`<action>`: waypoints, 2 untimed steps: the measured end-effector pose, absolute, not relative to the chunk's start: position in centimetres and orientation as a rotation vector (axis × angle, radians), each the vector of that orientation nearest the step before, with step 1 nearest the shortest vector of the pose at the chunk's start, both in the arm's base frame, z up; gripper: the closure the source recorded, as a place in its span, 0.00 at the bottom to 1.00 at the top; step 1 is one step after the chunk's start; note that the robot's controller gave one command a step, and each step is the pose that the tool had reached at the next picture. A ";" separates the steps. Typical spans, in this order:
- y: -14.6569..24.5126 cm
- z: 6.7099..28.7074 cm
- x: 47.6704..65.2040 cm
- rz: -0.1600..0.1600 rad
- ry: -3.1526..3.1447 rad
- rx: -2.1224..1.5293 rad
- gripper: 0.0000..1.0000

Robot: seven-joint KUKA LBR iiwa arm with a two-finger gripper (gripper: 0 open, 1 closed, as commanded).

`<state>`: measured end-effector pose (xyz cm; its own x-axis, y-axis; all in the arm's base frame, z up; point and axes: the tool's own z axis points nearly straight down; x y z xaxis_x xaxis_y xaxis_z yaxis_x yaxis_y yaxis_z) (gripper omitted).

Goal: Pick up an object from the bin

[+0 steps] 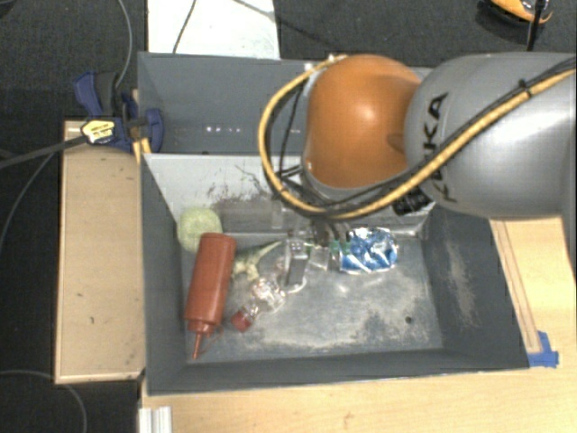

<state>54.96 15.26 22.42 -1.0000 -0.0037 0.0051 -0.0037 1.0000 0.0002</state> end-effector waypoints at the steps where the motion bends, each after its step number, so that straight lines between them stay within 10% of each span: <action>1: 15.2 22.9 55.1 -0.002 -3.145 -0.001 0.00; 2: 13.9 18.4 55.6 -0.003 -3.145 0.134 0.00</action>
Offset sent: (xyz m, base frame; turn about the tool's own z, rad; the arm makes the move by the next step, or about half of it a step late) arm 0.0153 -0.0439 -0.1542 -0.2778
